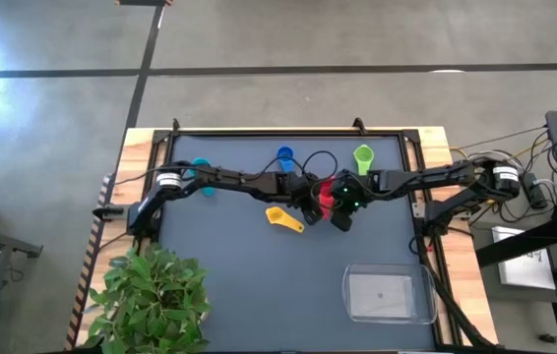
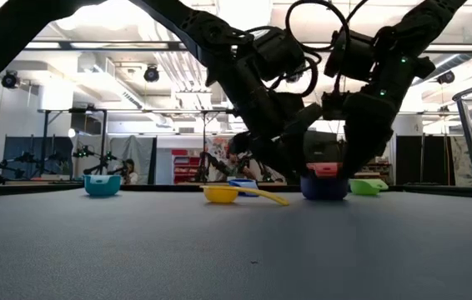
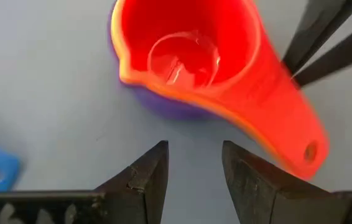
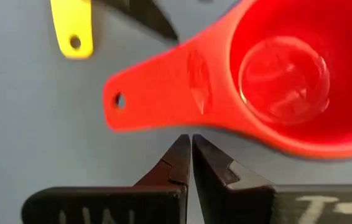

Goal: Nest measuring cups in basket
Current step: Adjust the stacked colored measuring cups on the table, then stack the light blue measuring cup on top of the red measuring cup

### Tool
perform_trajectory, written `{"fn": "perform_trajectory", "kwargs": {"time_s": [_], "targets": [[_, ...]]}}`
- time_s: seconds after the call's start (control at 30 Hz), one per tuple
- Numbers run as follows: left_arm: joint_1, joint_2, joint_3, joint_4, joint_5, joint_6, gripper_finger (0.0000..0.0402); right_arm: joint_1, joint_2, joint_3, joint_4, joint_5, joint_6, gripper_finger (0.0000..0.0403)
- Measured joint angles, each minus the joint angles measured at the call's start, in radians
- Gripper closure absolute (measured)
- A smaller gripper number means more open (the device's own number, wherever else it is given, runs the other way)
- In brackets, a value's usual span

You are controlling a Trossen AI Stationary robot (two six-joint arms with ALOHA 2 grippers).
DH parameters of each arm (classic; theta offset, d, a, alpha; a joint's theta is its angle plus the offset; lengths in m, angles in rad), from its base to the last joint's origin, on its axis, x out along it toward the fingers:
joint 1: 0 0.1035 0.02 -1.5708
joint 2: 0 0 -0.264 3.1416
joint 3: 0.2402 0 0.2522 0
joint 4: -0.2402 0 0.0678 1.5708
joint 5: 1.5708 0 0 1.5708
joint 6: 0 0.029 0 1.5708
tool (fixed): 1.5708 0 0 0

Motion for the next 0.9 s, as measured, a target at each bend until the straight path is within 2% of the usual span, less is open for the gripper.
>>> {"fn": "perform_trajectory", "kwargs": {"time_s": [0.23, 0.4, 0.5, 0.7, 0.9], "targets": [[-0.003, -0.081, -0.008, -0.161, -0.159, 0.011, 0.0269, 0.000, -0.106, -0.035, -0.036, 0.000, -0.012, 0.0394], [-0.015, -0.176, -0.054, -0.281, -0.310, -0.012, 0.0269, 0.000, -0.235, -0.081, -0.027, 0.000, -0.011, 0.0394], [-0.017, -0.255, -0.144, -0.312, -0.370, -0.062, 0.0269, 0.000, -0.327, -0.124, 0.011, 0.000, -0.002, 0.0394], [-0.014, -0.457, -0.425, -0.206, -0.388, -0.159, 0.0269, 0.000, -0.495, -0.209, 0.110, 0.000, -0.003, 0.0394], [0.006, -0.640, -0.638, -0.165, -0.389, -0.247, 0.0269, 0.000, -0.579, -0.225, 0.140, 0.000, -0.004, 0.0394]]}}
